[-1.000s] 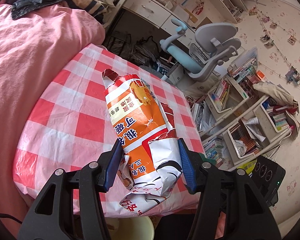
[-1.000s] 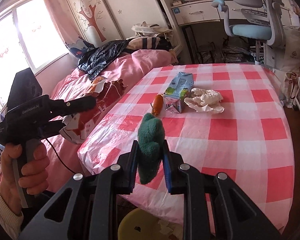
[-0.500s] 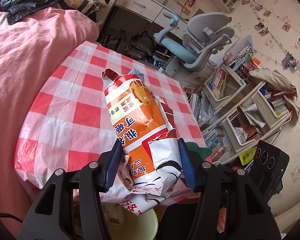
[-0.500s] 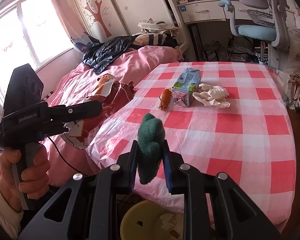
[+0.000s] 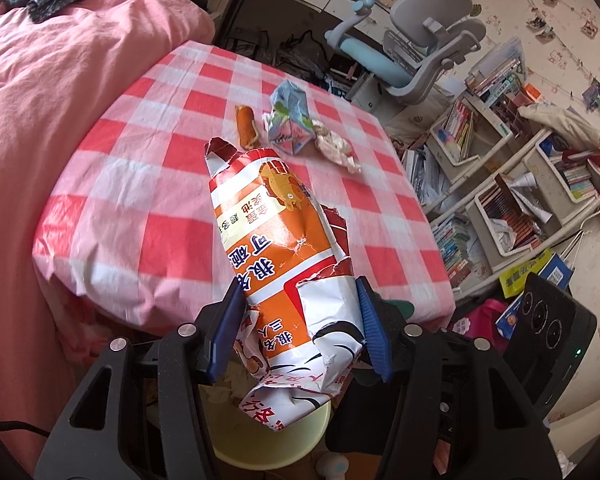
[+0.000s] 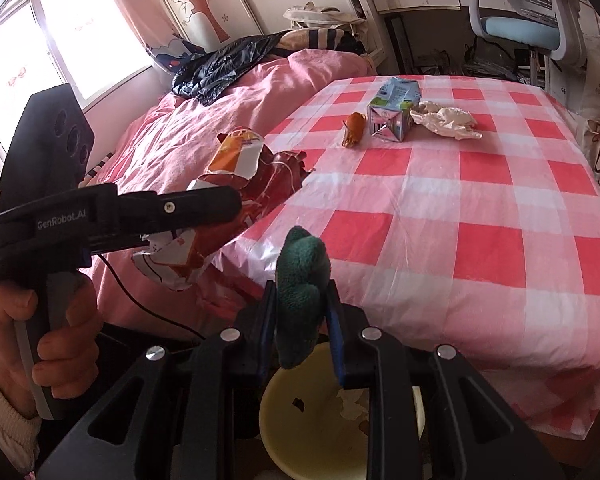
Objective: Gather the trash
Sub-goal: 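Carry the chip bag and green toy with both grippers over the wastebasket, then open both grippers to drop the chip bag and green toy into the wastebasket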
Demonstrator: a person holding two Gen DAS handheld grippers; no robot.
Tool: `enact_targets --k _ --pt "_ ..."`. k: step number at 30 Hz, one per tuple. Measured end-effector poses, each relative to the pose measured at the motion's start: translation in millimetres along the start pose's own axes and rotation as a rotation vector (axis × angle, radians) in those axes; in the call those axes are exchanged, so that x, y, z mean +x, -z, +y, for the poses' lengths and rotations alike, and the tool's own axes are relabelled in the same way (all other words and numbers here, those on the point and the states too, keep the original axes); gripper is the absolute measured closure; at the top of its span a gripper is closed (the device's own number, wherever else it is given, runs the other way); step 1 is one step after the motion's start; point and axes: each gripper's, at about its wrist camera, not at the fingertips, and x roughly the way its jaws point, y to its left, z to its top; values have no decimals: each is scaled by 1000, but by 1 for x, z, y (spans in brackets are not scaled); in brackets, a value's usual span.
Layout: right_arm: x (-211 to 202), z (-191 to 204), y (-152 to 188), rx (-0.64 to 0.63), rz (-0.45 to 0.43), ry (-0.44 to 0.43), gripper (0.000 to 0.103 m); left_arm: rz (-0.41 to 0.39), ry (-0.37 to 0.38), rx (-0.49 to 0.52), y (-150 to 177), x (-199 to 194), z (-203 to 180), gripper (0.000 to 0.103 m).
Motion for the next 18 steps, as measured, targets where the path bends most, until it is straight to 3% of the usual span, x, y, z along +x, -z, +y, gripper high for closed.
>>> enact_targets --k 18 --pt "-7 -11 13 58 9 11 77 31 -43 34 20 2 -6 51"
